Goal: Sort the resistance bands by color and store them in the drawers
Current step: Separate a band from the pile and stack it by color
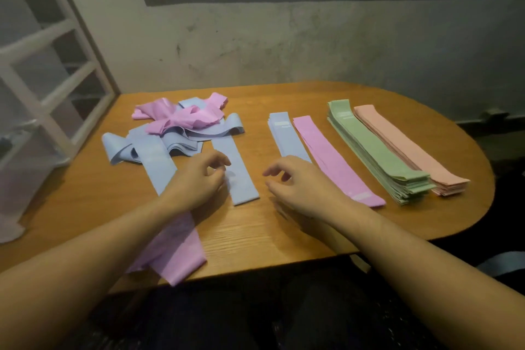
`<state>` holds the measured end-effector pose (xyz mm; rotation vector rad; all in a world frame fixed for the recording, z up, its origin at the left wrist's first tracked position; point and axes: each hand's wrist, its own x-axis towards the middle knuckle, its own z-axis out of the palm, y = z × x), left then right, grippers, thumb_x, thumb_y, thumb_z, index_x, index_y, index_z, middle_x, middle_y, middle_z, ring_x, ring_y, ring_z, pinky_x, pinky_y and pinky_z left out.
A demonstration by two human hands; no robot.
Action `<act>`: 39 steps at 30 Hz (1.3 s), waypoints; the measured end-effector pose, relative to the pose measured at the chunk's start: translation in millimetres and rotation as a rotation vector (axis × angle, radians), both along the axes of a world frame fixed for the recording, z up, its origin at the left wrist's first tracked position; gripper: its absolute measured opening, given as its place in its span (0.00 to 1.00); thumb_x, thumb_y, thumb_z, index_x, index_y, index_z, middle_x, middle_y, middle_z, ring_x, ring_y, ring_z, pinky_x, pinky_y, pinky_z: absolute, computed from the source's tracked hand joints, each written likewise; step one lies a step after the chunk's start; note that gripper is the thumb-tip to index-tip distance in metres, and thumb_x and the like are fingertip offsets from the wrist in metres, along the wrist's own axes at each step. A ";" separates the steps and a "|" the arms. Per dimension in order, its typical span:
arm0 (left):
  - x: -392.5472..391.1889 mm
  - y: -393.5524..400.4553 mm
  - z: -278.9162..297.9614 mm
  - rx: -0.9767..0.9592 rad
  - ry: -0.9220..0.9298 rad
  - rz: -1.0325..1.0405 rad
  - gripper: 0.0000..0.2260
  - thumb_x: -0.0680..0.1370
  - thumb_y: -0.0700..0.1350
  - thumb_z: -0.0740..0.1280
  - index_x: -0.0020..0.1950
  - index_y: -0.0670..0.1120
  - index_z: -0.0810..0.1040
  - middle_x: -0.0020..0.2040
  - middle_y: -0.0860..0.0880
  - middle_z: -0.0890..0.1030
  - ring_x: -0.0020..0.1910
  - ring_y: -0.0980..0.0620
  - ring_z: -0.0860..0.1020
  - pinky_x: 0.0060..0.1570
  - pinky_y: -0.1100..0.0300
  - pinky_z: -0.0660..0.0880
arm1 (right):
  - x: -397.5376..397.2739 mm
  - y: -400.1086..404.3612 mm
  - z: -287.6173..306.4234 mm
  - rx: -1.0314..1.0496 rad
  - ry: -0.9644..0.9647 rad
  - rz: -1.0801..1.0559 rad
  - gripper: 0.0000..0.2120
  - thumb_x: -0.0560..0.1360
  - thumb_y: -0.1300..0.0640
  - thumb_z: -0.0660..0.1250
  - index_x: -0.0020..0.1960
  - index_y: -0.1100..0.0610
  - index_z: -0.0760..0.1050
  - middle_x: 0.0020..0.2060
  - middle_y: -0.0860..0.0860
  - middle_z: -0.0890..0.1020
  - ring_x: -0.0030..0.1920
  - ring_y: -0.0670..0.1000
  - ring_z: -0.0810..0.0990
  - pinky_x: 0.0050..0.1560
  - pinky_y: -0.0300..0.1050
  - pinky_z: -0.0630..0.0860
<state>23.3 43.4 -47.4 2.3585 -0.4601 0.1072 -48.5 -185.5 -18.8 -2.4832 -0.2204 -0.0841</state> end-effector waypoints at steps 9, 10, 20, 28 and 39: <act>13.0 62.0 -11.9 0.035 -0.063 0.122 0.08 0.77 0.44 0.63 0.53 0.54 0.78 0.49 0.54 0.81 0.52 0.59 0.80 0.53 0.59 0.75 | 49.0 54.2 -25.8 0.032 -0.075 0.066 0.09 0.75 0.51 0.66 0.55 0.45 0.78 0.53 0.43 0.79 0.56 0.46 0.74 0.57 0.47 0.73; 17.2 61.6 -13.8 0.061 -0.074 0.110 0.08 0.77 0.45 0.64 0.53 0.54 0.79 0.49 0.54 0.81 0.53 0.55 0.79 0.53 0.55 0.75 | 56.1 57.8 -26.2 0.030 -0.086 0.060 0.10 0.74 0.50 0.65 0.55 0.44 0.77 0.52 0.42 0.77 0.56 0.46 0.73 0.55 0.46 0.73; 54.1 32.7 -24.1 -0.014 -0.078 0.121 0.11 0.80 0.47 0.64 0.63 0.52 0.75 0.51 0.55 0.78 0.45 0.59 0.75 0.48 0.58 0.72 | 134.1 76.5 -14.9 -0.126 -0.168 0.014 0.20 0.75 0.55 0.69 0.66 0.52 0.73 0.63 0.50 0.75 0.64 0.51 0.71 0.65 0.49 0.70; 56.4 31.9 -28.5 -0.038 -0.086 0.125 0.13 0.80 0.53 0.63 0.63 0.54 0.73 0.48 0.58 0.78 0.47 0.57 0.77 0.50 0.53 0.76 | 189.8 74.7 -9.8 -0.215 -0.061 -0.057 0.31 0.74 0.53 0.74 0.74 0.52 0.67 0.66 0.53 0.76 0.66 0.55 0.74 0.61 0.49 0.74; 53.1 32.1 -26.9 -0.050 -0.094 0.122 0.19 0.79 0.53 0.64 0.70 0.56 0.67 0.55 0.56 0.76 0.50 0.55 0.77 0.54 0.54 0.76 | 180.4 62.3 -17.1 -0.391 -0.270 0.109 0.09 0.79 0.47 0.66 0.48 0.52 0.77 0.48 0.49 0.76 0.52 0.51 0.72 0.49 0.46 0.67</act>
